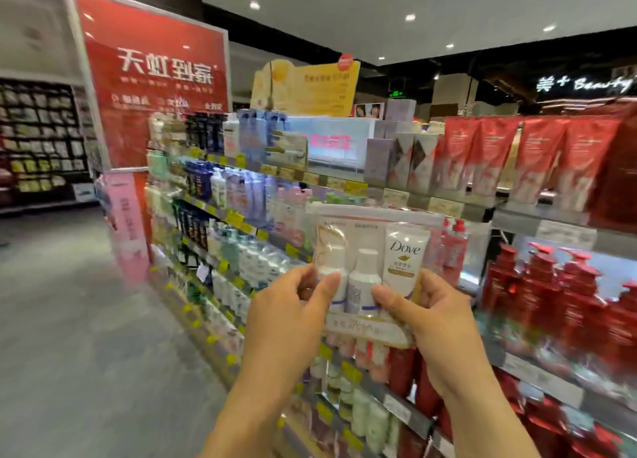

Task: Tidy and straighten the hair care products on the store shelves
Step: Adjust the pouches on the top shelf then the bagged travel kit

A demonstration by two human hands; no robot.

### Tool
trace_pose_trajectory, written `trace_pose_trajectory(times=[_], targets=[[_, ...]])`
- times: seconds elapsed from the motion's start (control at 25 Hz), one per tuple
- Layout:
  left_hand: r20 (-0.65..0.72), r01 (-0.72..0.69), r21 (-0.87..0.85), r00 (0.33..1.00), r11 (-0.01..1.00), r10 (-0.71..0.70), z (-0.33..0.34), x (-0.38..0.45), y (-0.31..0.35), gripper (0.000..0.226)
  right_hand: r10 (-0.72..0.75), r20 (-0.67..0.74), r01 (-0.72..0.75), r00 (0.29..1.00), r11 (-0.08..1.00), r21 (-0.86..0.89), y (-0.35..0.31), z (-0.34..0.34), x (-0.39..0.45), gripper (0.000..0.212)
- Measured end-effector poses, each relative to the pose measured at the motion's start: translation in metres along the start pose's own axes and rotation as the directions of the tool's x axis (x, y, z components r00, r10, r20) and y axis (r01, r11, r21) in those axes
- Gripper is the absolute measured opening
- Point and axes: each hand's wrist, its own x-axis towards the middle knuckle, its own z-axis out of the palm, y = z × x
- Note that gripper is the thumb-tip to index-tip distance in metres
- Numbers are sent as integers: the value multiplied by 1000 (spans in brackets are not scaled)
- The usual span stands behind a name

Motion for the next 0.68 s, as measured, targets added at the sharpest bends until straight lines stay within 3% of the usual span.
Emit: trace_pose_trajectory(times=[0.12,0.28,0.48,0.68], targets=[[-38,-6,60,999,998,8,-44,49,-57,53,-13,15,13,1000,1000,-22,23,78,42,38],[-47,19,50,999,999,-17,-64,117,-119,65,13,24,-9,1000,985,-175,52,141,99,31],[21,-45,42,999,998,44,-32,212,-180,66,16,-15,-18,1000,990,-140,90,170,189,30],[6,-161,14,987,987,161,27,327,-223,36,-87,-122,80,989,995,-55,132,174,311,38]])
